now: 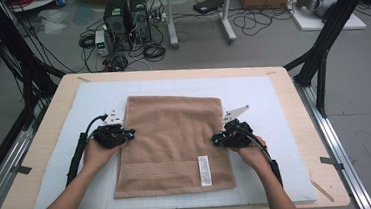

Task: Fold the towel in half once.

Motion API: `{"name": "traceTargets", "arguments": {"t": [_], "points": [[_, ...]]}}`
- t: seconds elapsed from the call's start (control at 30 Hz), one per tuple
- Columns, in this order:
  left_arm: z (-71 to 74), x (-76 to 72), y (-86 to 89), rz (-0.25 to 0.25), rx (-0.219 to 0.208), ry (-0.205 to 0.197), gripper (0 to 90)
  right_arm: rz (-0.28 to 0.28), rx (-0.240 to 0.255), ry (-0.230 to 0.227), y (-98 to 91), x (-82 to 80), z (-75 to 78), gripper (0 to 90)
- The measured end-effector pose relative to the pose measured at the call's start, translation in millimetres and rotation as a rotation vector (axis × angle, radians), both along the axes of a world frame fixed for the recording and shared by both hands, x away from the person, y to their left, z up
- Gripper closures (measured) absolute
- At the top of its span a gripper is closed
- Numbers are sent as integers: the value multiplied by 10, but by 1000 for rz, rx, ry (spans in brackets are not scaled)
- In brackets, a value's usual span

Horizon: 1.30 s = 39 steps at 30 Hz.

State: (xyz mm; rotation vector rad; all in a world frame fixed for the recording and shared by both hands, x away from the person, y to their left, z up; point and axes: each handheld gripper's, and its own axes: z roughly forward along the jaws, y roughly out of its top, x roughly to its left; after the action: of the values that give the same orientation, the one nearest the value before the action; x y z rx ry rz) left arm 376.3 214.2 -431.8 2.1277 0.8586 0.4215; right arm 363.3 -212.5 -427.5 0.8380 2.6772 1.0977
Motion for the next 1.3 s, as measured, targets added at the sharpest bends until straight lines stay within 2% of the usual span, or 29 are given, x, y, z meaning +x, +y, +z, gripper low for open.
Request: {"name": "traceTargets", "arguments": {"t": [0.07,0.1,0.13,0.2,0.23,0.27,0.3,0.37,0.43,0.5,0.6,0.7,0.77,0.83,0.9,0.93,0.97,1.03,1.07,1.1,1.17,1.23,1.3], "points": [[42,-24,57,17,-19,-15,895,11,41,-4,9,-27,56,839],[51,-33,68,34,1,-29,899,12,40,-6,20,-41,69,837],[44,-26,85,38,6,-21,898,16,18,-6,30,-41,57,826],[12,-7,117,39,0,20,895,6,-36,37,33,7,-28,725],[7,-15,118,42,-11,21,861,-11,2,73,0,33,-40,668],[9,-30,125,31,-22,18,821,-20,13,66,-13,28,-17,642],[11,-57,121,22,-36,8,807,-20,25,29,-23,11,23,641],[19,-78,110,15,-34,6,742,-16,33,-19,-33,-6,92,638],[25,-98,97,4,-45,1,697,-27,30,-21,-51,25,119,625],[12,-107,71,-3,-44,2,661,-49,23,-53,-89,88,143,625],[-30,-86,40,-1,-35,1,645,-120,51,-90,-193,316,237,625],[-50,-70,21,6,-32,-14,631,-195,44,-110,-244,656,321,558],[-54,-65,17,10,-39,-17,620,-241,23,-82,-253,918,319,499],[-54,-66,15,11,-39,-26,613,-282,6,-17,-248,1148,254,426],[-53,-63,25,12,-42,-26,606,-320,14,39,-246,1289,160,413],[-52,-57,35,8,-39,-24,603,-329,23,66,-238,1326,106,416],[-56,-56,36,12,-47,-24,603,-326,34,91,-227,1351,54,458],[-54,-55,48,12,-51,-21,603,-279,38,126,-189,1358,4,662],[-51,-57,52,14,-51,-20,603,-254,32,126,-155,1340,21,770],[-46,-58,59,11,-47,-19,603,-229,24,96,-116,1312,59,817],[-35,-63,72,17,-55,-21,604,-196,2,21,-24,1234,195,832],[-20,-72,84,21,-60,-23,604,-164,20,-36,51,1146,340,833],[-4,-84,101,23,-59,-27,600,-140,24,-70,141,1021,483,825]]}}
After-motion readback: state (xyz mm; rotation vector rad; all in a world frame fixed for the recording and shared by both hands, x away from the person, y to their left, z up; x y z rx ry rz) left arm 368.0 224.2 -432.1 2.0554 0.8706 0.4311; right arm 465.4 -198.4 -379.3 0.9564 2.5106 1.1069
